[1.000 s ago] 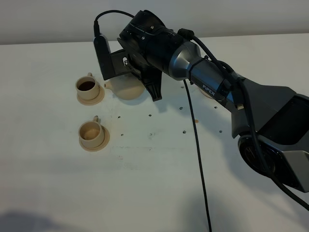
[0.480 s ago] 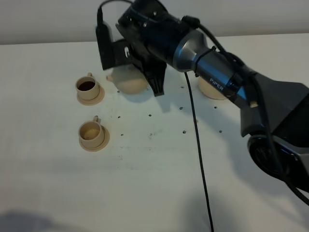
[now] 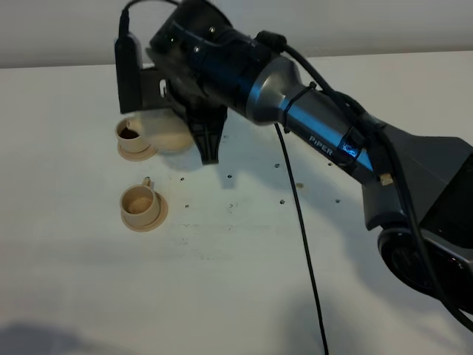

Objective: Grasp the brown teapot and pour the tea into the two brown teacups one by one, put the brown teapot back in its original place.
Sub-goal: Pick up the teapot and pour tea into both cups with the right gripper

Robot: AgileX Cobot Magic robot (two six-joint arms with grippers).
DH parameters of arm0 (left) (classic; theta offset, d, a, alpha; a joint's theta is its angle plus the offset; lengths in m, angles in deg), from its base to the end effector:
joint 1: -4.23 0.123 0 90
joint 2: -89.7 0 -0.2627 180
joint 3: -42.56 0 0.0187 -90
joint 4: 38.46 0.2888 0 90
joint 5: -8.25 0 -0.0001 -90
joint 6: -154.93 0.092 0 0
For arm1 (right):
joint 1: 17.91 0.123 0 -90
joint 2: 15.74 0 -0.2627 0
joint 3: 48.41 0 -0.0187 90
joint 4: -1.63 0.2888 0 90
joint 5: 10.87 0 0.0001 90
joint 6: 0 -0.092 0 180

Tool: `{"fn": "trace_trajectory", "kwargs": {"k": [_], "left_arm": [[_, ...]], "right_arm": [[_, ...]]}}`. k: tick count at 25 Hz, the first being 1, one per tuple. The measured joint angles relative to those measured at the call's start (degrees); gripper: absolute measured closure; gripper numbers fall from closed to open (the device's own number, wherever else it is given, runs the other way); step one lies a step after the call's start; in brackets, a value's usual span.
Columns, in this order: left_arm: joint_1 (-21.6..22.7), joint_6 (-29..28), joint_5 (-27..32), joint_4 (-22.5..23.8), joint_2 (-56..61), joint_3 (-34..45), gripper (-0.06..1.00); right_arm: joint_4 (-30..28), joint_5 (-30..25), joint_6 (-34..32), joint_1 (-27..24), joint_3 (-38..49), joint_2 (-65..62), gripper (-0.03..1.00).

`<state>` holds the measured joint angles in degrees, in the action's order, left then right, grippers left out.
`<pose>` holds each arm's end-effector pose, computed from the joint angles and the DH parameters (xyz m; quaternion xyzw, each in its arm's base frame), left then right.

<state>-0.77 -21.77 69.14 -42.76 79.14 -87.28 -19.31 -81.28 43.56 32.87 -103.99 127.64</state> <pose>0.0619 -0.0115 0.2806 0.0632 0.8701 -0.0447 0.4868 0.3607 0.3930 0.2297 -0.7268 0.6363 -0.1676 0.1968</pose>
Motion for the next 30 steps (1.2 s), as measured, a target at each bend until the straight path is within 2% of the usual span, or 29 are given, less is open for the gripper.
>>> {"fn": "trace_trajectory", "kwargs": {"k": [12,25,30], "left_arm": [[0.0,0.0,0.0,0.0,0.0,0.0,0.96],[0.0,0.0,0.0,0.0,0.0,0.0,0.96],[0.0,0.0,0.0,0.0,0.0,0.0,0.96]], "right_arm": [[0.22,-0.11,-8.22,0.24,19.53,-8.36,0.86],[2.55,0.17,-13.89,5.4,23.42,-8.52,0.86],[2.45,2.73,-16.79,5.96,25.07,-8.52,0.86]]}}
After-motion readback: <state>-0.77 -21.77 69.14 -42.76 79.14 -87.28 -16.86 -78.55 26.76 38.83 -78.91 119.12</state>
